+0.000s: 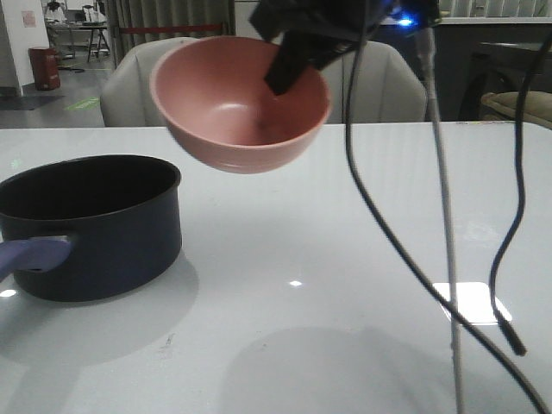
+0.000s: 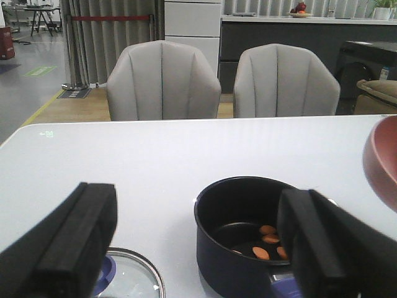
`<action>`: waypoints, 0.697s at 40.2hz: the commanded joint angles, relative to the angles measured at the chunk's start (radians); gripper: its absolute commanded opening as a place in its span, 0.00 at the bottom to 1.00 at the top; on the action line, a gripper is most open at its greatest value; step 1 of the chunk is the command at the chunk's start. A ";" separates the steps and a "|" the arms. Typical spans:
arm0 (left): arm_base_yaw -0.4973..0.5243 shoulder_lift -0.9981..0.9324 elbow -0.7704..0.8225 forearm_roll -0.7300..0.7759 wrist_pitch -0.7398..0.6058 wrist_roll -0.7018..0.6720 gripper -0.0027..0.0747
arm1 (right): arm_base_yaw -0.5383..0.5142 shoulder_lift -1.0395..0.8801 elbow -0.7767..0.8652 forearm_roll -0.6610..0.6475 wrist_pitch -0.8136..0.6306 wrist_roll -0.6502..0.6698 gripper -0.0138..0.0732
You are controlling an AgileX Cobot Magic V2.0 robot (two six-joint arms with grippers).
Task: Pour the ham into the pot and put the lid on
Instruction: 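Carry the empty bowl back and lower it onto the table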
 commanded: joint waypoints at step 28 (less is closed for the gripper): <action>-0.008 0.010 -0.027 0.002 -0.079 -0.002 0.76 | -0.247 0.196 -0.033 -0.046 0.141 0.359 0.36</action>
